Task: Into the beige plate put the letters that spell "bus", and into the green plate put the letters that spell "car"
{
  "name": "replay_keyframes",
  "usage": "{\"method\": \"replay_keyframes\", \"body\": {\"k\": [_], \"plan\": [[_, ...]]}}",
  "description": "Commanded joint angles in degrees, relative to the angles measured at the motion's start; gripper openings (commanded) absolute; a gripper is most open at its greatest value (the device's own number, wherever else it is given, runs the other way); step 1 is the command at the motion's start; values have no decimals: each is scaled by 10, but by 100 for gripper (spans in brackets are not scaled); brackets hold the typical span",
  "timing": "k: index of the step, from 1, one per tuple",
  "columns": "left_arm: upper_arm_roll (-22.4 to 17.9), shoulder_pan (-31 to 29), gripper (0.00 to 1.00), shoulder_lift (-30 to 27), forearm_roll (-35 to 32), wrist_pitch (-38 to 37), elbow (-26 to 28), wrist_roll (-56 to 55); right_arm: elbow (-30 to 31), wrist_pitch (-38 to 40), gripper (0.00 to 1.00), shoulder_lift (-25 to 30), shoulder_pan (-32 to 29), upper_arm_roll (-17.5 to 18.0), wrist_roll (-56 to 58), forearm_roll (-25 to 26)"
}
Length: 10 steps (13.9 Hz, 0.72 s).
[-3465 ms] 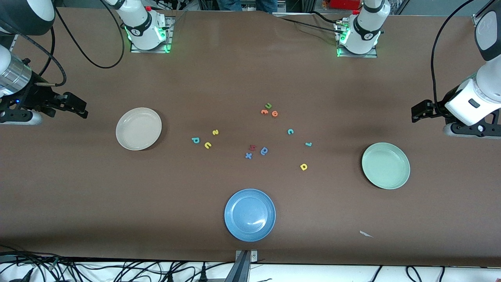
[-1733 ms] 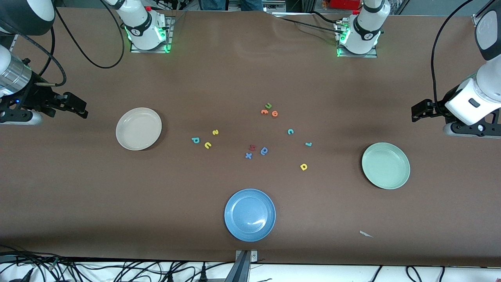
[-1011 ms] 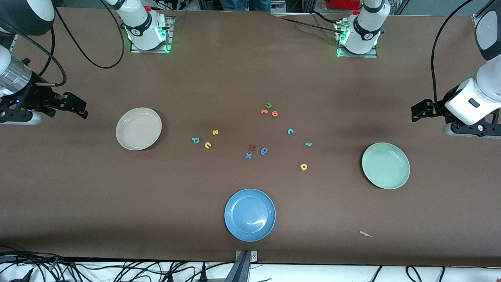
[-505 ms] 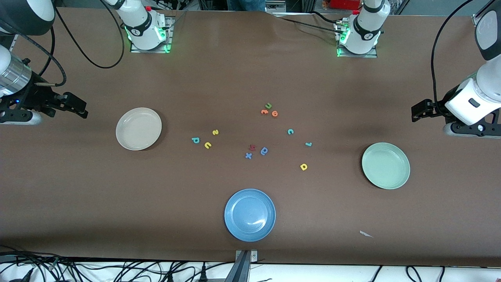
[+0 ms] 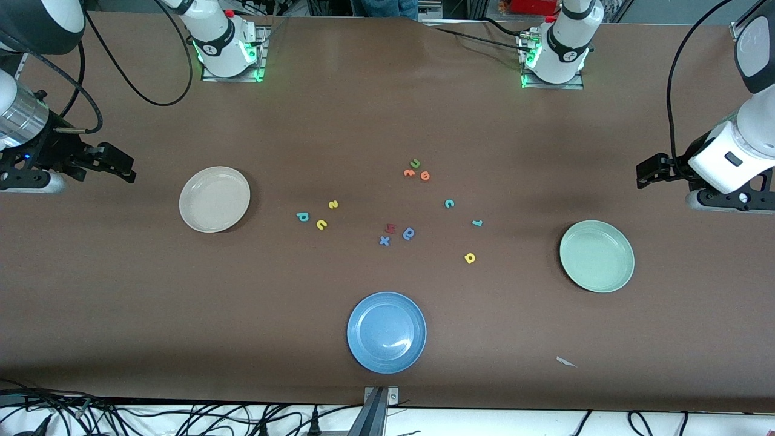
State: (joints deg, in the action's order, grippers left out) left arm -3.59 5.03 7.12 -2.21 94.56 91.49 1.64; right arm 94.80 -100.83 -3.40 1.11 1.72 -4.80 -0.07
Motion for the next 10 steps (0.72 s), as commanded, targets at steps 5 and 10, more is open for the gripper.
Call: {"method": "replay_keyframes", "body": {"k": [5, 10], "plan": [[0, 0, 100, -11, -1, -8, -2, 14, -5, -2, 100, 1, 1, 0, -2, 2], [-1, -1, 100, -16, -1, -10, -1, 14, -6, -2, 100, 1, 2, 1, -2, 3]]}}
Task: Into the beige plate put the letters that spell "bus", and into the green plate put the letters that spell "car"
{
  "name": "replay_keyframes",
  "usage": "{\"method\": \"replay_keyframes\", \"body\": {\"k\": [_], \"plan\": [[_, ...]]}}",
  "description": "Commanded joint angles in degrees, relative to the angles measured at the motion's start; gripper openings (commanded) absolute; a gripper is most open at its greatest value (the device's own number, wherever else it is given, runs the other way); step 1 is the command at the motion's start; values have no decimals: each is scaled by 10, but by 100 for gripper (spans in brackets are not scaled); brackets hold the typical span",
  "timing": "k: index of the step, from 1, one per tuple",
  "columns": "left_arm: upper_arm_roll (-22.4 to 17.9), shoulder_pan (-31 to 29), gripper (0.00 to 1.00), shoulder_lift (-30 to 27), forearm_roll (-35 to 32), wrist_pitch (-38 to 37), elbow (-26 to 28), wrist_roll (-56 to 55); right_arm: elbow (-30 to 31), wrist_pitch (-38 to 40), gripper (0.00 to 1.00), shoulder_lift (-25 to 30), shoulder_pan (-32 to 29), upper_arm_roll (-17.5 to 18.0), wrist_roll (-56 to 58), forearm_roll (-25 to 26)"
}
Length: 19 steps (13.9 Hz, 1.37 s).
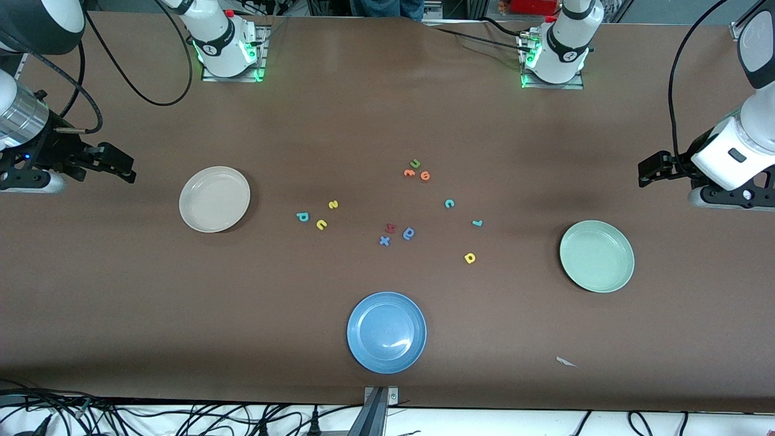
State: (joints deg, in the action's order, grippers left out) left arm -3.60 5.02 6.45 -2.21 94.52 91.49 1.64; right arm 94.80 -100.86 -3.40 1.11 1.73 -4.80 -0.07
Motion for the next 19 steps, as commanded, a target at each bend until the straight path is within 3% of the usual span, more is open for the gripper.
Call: {"method": "replay_keyframes", "body": {"k": [1, 19], "plan": [[-3, -2, 100, -9, -1, -9, -2, 14, -5, -1, 100, 1, 2, 1, -2, 3], [-2, -5, 100, -35, -2, -34, -2, 14, -4, 18, 100, -3, 19, 5, -6, 2]]}}
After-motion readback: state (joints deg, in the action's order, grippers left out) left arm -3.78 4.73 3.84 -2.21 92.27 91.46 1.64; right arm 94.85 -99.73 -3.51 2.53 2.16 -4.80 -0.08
